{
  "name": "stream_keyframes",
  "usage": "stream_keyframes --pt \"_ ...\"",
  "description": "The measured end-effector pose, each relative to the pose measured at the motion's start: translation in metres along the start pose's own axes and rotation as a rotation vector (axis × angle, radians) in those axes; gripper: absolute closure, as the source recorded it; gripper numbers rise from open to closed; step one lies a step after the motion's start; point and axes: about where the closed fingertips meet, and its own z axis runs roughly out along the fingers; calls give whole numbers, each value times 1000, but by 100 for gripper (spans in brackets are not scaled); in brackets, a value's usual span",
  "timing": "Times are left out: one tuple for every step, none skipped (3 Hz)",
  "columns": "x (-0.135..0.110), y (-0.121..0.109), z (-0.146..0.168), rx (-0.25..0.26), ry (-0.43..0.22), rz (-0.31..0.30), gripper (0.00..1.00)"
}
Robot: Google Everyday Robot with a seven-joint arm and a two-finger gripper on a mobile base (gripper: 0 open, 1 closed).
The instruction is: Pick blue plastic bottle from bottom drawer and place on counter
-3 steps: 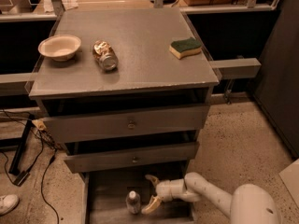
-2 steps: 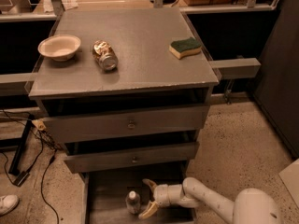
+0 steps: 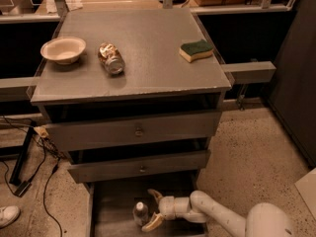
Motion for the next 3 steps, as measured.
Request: stream_keyframes --pt "8 -8 11 17 -6 6 0" --pt "12 -14 15 33 -1 4 0" --pt "15 -12 14 45 -6 8 0"
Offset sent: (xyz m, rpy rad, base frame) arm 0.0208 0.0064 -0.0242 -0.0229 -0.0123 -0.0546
